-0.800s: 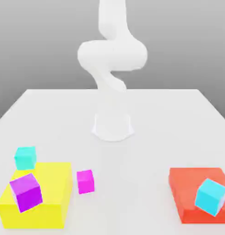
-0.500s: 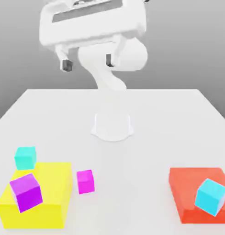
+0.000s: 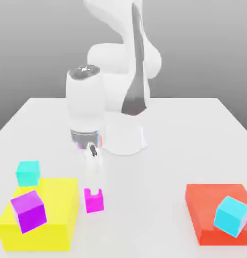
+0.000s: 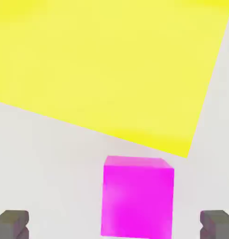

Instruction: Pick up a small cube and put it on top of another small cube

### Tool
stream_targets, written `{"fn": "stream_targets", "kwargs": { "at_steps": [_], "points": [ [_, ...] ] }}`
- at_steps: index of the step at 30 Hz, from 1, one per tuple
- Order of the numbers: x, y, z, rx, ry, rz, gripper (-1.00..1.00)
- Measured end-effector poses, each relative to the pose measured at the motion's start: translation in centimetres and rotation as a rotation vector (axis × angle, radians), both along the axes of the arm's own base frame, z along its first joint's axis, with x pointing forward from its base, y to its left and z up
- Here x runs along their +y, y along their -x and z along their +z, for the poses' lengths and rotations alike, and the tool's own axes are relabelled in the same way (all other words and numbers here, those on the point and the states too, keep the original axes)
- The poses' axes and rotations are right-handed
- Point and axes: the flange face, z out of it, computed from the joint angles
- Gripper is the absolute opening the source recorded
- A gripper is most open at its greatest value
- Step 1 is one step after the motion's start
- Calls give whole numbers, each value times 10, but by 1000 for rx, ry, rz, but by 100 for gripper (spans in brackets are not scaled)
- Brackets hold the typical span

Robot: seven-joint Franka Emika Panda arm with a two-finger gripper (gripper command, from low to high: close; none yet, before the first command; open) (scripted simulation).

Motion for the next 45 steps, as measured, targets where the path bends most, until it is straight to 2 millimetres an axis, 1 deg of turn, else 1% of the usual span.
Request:
{"fn": "stream_targets", "kwargs": {
  "at_steps": [5, 6, 11, 12, 13, 15, 20, 21, 22, 23, 24, 27, 29, 31, 33, 36, 37, 38, 40, 41, 45],
  "points": [
    [2, 2, -42, 3, -2, -2, 0],
    [2, 2, -48, 4, -1, -2, -100],
    [2, 2, -48, 1, -1, -2, -100],
    [2, 3, -51, 1, -1, -2, -100],
    [2, 2, -48, 2, -1, -2, -100],
    [2, 1, -35, 2, -1, -1, -100],
    [2, 1, 4, 2, 0, -1, -100],
    [3, -1, 12, 2, 0, -3, -100],
    [5, -9, 18, 2, 1, -14, -100],
    [14, -21, 23, 2, 1, -11, -100],
    [31, -35, 29, 2, 2, 9, -100],
    [96, -73, 47, 2, 4, 82, -100],
    [144, -92, 60, 2, 5, 122, -100],
    [189, -105, 75, 1, 4, 148, -100],
    [236, -114, 90, 1, 3, 169, -100],
    [310, -114, 115, 1, 1, 204, -100],
    [327, -113, 118, 1, 0, 208, -100],
    [333, -115, 111, 1, -1, 202, -100],
    [336, -117, 84, 2, -1, 194, -100],
    [336, -117, 72, 2, -1, 193, 100],
    [336, -117, 72, 2, -1, 193, 100]
  ]
}}
